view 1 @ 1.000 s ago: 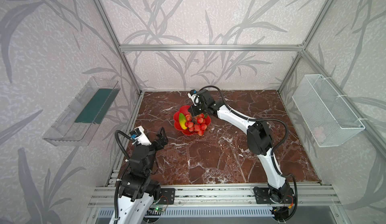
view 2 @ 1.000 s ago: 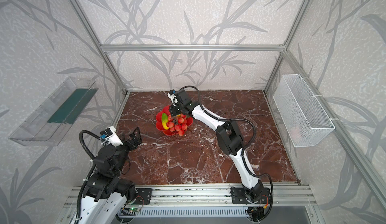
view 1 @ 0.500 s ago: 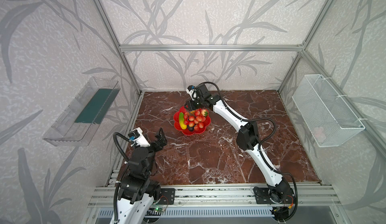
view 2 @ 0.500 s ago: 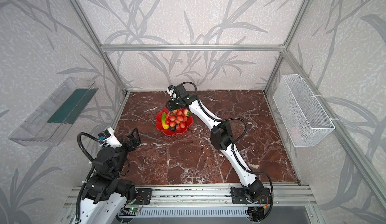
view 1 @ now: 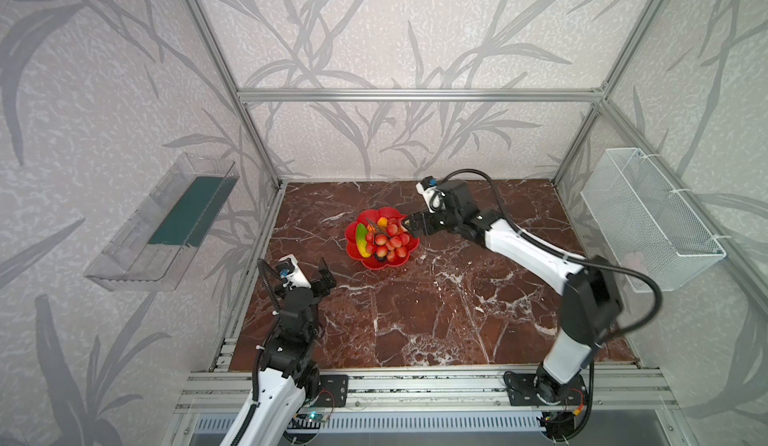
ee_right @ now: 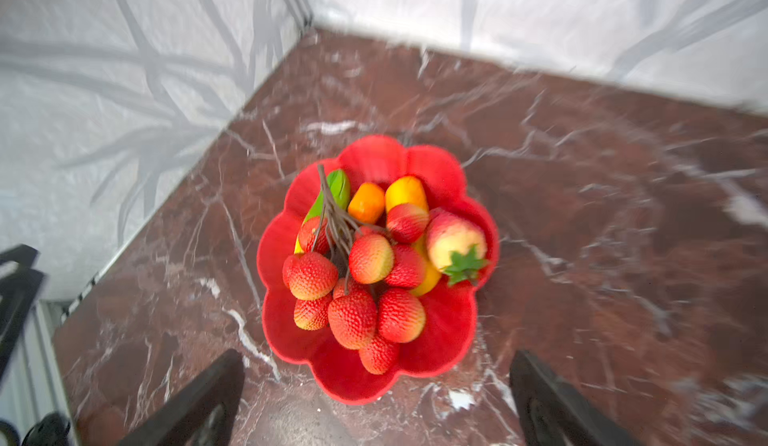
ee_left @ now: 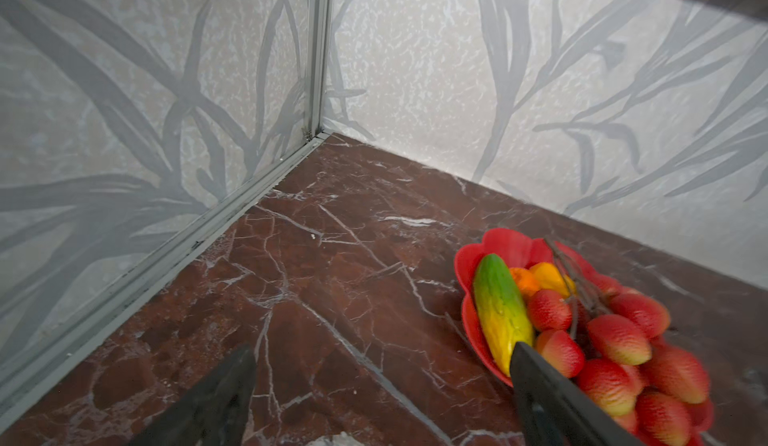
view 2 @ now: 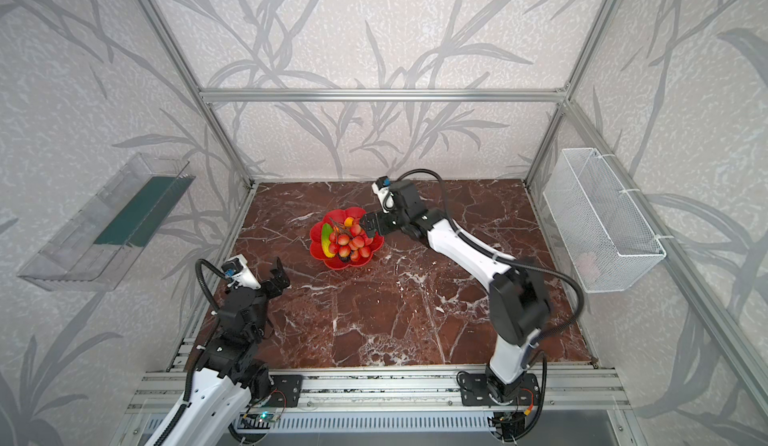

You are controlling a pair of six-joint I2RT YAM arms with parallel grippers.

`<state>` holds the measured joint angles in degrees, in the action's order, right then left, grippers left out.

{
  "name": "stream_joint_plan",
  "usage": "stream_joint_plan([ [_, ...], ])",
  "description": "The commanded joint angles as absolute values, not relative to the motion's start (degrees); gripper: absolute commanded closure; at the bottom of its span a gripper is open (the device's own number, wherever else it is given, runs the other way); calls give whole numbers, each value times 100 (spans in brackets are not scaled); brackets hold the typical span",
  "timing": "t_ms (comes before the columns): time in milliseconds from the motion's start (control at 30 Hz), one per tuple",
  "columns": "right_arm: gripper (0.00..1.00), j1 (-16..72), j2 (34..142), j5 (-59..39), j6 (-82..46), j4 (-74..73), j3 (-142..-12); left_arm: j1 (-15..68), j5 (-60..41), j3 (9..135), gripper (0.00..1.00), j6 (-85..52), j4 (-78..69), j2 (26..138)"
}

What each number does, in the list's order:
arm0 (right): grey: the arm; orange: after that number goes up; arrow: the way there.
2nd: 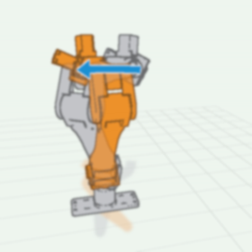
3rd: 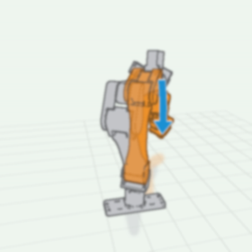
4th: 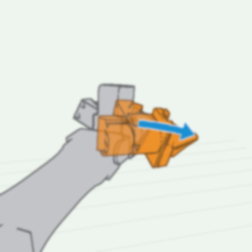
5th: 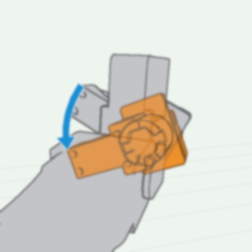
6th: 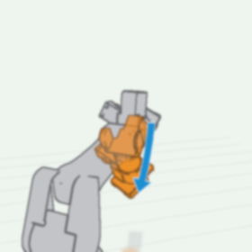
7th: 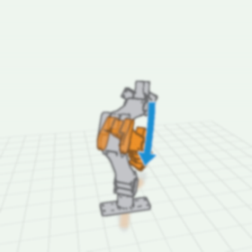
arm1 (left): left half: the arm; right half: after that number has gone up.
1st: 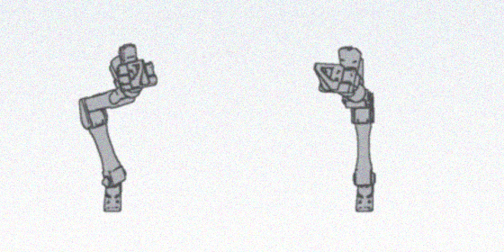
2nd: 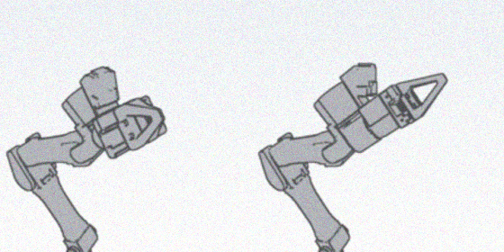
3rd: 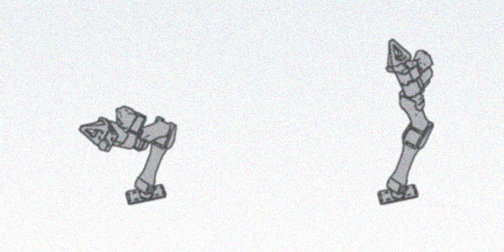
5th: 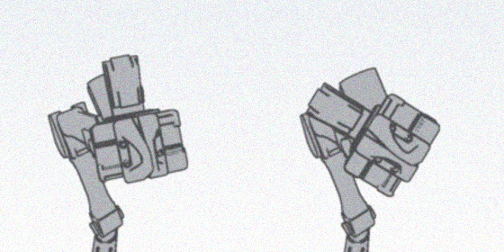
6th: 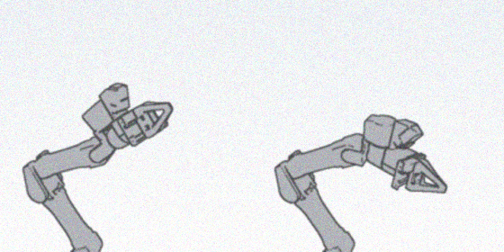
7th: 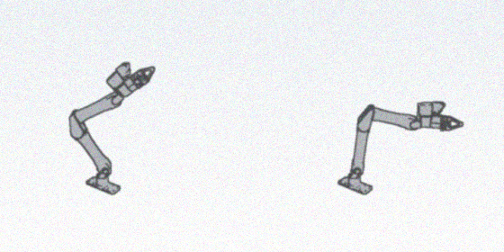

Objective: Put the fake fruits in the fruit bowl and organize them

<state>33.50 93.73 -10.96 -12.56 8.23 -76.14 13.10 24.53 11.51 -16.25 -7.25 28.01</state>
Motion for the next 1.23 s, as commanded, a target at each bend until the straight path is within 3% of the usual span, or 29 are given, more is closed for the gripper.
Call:
stream_joint_plan([
  [0, 1, 3012, 8264, -341, -1004, -203, -6268, 1218, 2796, 1160, 6, -632, -2096, 3731],
  [67, 1, 2757, 7586, 52, -790, -288, -5379, 1051, 3048, 1133, 7, -553, -2855, 4546],
  [267, 1, 2320, 6393, 1528, 263, -1145, -3535, 131, 1981, 1309, 8, -656, -4434, 6809],
  [467, 1, 1560, 6772, 1806, 531, -2973, -2441, -90, 1546, 1875, 8, -602, -5044, 8181],
  [533, 1, 1353, 7178, 1751, 536, -3842, -2096, -183, 1422, 1783, 7, -494, -6314, 9057],
  [633, 1, 1186, 7974, 1508, 558, -5111, -1856, -162, 1613, 1939, 4, -740, -5158, 8577],
  [733, 1, 1178, 8819, 1439, 782, -5960, -1889, -136, 1504, 1936, 1, -391, -6002, 9058],
  [833, 1, 1089, 9283, 1324, 739, -6864, -1653, -126, 1432, 2109, 1, -474, -5240, 8818],
  [933, 1, 1090, 9263, 1112, 817, -6768, -1682, -116, 1366, 1982, 1, -329, -5862, 9029],
  [1200, 1, 1083, 9218, 1127, 792, -6471, -1802, -109, 1251, 2065, 1, -317, -5622, 8987],
])
